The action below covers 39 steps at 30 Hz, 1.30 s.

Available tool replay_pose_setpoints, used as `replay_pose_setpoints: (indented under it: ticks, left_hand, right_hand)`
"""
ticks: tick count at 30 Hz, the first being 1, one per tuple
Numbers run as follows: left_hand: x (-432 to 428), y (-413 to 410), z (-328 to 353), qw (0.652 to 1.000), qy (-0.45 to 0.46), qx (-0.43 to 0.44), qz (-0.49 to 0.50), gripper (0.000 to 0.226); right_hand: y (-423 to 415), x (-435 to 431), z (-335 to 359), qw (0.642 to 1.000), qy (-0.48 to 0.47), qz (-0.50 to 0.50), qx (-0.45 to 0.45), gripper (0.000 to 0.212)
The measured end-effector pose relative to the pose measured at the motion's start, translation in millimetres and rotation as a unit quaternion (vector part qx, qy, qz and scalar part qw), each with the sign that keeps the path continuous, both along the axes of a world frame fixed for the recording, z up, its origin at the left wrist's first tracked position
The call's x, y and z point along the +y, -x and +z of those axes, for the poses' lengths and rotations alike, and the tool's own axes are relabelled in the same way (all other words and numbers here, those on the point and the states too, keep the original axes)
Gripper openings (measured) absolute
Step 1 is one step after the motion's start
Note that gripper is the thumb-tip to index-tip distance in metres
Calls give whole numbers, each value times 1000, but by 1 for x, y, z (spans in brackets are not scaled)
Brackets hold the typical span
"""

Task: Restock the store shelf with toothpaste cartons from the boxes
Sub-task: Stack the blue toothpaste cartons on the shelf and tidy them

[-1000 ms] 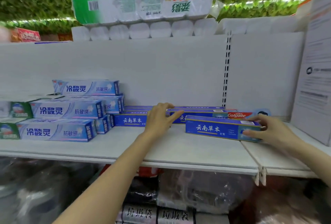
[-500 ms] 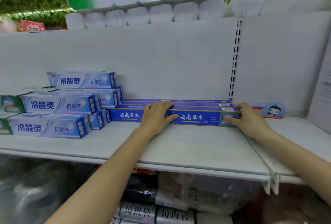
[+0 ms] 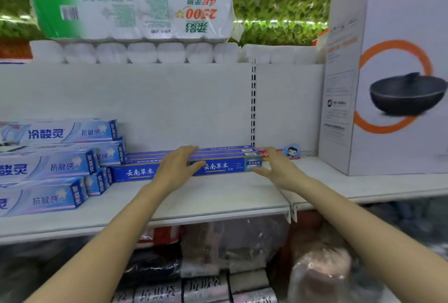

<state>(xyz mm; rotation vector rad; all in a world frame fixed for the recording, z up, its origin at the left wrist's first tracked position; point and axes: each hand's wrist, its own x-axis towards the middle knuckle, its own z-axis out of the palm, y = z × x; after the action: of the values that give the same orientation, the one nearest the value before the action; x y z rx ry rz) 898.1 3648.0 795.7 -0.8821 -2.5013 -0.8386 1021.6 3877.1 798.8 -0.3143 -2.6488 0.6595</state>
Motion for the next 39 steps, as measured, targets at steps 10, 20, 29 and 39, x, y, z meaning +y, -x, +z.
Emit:
replay_pose_setpoints:
  ticks: [10,20,29,39]
  left_hand:
    - [-49,-102,-12,987,16,33,-157,56]
    - [-90,-175,-58,966,118,72,-218,60]
    - [-109,-209,-151,972,121,-57,-193,58]
    - [-152,-243,-394,908,276,-252,-187,57]
  right_hand:
    - [-115,-101,-14,997,-39,-66,11,69]
    - [-192,-161,-66,987,-77,-86,-114,68]
    - [-213,-178,-151,978,-21,-18,-207,83]
    - [-250,-221,-420,906,314,-80,-271,81]
